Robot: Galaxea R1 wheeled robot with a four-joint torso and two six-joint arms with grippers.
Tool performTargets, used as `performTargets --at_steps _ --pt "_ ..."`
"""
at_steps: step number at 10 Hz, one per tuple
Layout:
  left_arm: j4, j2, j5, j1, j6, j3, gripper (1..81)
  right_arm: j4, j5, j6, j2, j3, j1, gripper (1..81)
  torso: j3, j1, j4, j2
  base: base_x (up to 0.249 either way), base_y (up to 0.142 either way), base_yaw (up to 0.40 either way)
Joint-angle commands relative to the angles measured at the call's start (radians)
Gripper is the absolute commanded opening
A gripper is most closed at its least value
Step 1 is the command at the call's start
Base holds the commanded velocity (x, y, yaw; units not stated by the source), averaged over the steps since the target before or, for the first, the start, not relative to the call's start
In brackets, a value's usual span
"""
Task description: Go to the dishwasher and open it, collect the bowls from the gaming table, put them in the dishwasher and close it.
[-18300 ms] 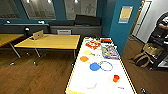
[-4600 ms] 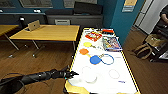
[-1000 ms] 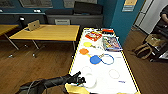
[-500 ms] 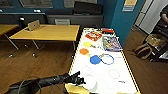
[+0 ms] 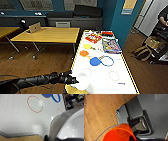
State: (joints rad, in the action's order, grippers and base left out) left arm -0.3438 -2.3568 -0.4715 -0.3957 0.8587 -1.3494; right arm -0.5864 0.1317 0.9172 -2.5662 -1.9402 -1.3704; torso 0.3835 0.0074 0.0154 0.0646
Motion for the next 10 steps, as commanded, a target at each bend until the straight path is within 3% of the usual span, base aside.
performTargets --at_steps 1,2,5,6,7,8,10 --pt "-0.172 0.224 0.031 -0.085 -0.012 0.213 1.0 -0.018 -0.029 0.002 0.033 0.018 0.009 1.0 -0.061 0.0 0.0 0.0 0.0 0.0 0.0" --pt "-0.216 0.256 0.071 -0.146 -0.012 0.22 1.0 -0.018 -0.029 0.002 0.033 0.017 0.004 1.0 -0.081 0.0 0.0 0.0 0.0 0.0 0.0" --pt "-0.349 0.275 0.095 -0.353 -0.012 0.196 1.0 -0.018 -0.027 -0.003 0.03 0.014 -0.01 1.0 -0.125 -0.001 0.0 0.0 0.0 0.0 0.0" --pt "-0.389 0.264 0.148 -0.428 -0.012 0.153 1.0 -0.018 -0.027 -0.003 0.027 0.009 -0.013 1.0 -0.14 -0.001 0.0 0.0 0.0 0.0 0.0" --pt "-0.412 0.249 0.184 -0.491 -0.012 0.099 1.0 -0.018 -0.027 -0.005 0.022 0.005 -0.014 1.0 -0.155 -0.001 0.0 0.0 0.0 0.0 0.0" --pt "-0.431 0.231 0.221 -0.542 -0.012 0.041 1.0 -0.018 -0.027 -0.005 0.018 -0.005 -0.014 1.0 -0.133 -0.001 0.0 0.0 0.0 0.0 0.0" --pt "-0.463 0.201 0.275 -0.616 -0.012 -0.04 1.0 -0.018 -0.027 -0.003 0.002 -0.029 -0.016 1.0 -0.14 -0.003 0.0 0.001 0.0 0.0 0.0"
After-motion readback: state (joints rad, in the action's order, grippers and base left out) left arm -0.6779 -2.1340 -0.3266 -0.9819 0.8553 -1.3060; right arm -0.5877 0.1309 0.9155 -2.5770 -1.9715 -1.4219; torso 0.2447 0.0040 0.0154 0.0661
